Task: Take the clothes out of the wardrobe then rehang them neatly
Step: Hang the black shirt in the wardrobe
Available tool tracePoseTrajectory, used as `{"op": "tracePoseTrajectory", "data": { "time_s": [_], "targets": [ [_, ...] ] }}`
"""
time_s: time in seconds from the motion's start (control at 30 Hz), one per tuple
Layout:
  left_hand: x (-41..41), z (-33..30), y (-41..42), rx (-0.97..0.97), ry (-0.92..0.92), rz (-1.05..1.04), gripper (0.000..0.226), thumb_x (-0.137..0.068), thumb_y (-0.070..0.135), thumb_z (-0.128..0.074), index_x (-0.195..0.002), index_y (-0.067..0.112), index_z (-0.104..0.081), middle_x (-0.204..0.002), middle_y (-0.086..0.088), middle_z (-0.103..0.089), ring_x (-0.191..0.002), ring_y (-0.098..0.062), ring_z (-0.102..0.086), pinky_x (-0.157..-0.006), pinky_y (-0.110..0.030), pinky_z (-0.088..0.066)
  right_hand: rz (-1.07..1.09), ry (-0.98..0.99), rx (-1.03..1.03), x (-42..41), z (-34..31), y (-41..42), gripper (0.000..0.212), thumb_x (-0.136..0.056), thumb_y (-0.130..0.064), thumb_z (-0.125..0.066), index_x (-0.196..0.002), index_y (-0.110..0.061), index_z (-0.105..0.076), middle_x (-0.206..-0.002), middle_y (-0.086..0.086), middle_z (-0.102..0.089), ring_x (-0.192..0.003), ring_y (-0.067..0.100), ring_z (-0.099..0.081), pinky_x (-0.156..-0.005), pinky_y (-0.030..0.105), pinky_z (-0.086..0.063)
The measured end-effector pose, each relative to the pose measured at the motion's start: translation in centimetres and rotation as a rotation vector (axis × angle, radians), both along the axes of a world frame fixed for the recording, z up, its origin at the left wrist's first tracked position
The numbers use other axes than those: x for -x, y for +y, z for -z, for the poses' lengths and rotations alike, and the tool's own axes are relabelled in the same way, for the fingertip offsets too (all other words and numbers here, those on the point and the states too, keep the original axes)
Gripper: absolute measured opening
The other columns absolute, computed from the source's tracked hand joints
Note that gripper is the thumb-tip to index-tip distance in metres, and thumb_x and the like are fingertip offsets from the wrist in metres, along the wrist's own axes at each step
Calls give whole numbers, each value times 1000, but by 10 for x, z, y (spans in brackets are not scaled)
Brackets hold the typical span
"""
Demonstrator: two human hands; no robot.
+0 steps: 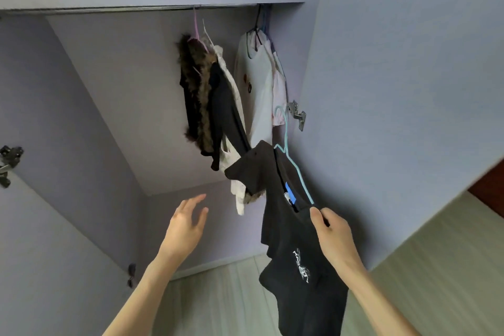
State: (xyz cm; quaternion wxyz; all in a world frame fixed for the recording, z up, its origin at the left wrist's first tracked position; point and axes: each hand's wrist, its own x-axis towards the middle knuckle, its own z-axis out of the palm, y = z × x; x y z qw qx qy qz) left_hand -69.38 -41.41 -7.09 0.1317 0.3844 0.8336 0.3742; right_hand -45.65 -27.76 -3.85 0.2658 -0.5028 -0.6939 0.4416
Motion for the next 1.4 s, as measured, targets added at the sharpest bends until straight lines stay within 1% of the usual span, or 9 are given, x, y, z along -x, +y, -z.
{"op": "tracePoseTrajectory", "data": {
  "time_s": [0.1, 0.23, 0.3, 0.47, 0.83, 0.93, 1.1, 1.27, 1.4],
  "targets": [
    [3, -6, 9, -19, 128, 78, 37, -95, 17, -50, -132, 14, -49, -130, -3, -51, -122, -23, -44, -100, -26, -31, 4, 50, 54, 6, -8, -3, 38, -97, -25, -45, -65, -12, -29, -58, -1, -25, -52, 11, -21, -43, 17, -25],
    [17, -20, 35, -46, 395, 151, 37, -92, 12, -54, -129, 9, -52, -132, -11, -52, -124, -31, -45, -100, -45, -39, -2, 96, 87, 15, -23, 4, 36, -97, -28, -44, -67, -11, -32, -58, -1, -25, -52, 11, -22, -45, 20, -22],
    [22, -33, 55, -25, 464, 163, 39, -94, 14, -50, -133, 10, -48, -139, -9, -45, -132, -29, -36, -102, -44, -34, -33, 62, 49, 22, -29, 13, 36, -97, -28, -43, -68, -11, -32, -58, -1, -25, -53, 11, -22, -43, 18, -24],
    [42, -50, 113, 53, 510, 199, 43, -99, 20, -39, -141, 14, -36, -150, -4, -29, -142, -21, -15, -112, -36, -17, -73, -57, 57, 47, -18, 52, 35, -97, -25, -43, -67, -9, -33, -58, 0, -29, -53, 11, -26, -45, 19, -22],
    [97, -81, 264, 103, 492, 160, 46, -99, 23, -37, -144, 13, -29, -154, -6, -18, -144, -23, -3, -114, -44, -11, -138, -130, 120, 110, 27, 134, 37, -96, -27, -44, -67, -9, -32, -57, 1, -31, -52, 12, -27, -46, 21, -21],
    [108, -88, 311, 159, 600, 173, 48, -99, 19, -34, -145, 11, -24, -154, -6, -15, -144, -25, 1, -114, -46, -7, -167, -130, 114, 123, 28, 153, 38, -96, -26, -45, -65, -9, -31, -56, -1, -29, -49, 10, -26, -44, 19, -21],
    [150, -87, 355, 443, 806, 235, 57, -99, 19, -32, -149, 14, -5, -157, -3, 3, -143, -26, 12, -114, -50, 2, -208, -153, 86, 143, 21, 182, 42, -95, -25, -45, -60, -12, -26, -52, -2, -28, -47, 10, -26, -43, 20, -23],
    [171, -89, 370, 399, 890, 229, 45, -101, 28, -26, -144, 16, -28, -150, -9, -23, -143, -29, 3, -114, -51, -2, -162, -109, 147, 146, 31, 188, 42, -95, -24, -47, -60, -12, -26, -50, -5, -25, -45, 8, -22, -42, 18, -23],
    [186, -72, 351, 197, 777, 40, 29, -100, 18, -37, -114, 0, -56, -128, -20, -43, -140, -31, -17, -113, -49, -21, -164, -65, 182, 151, 36, 185, 40, -94, -24, -48, -60, -12, -31, -49, -6, -26, -43, 6, -22, -41, 17, -24]
  ]
}}
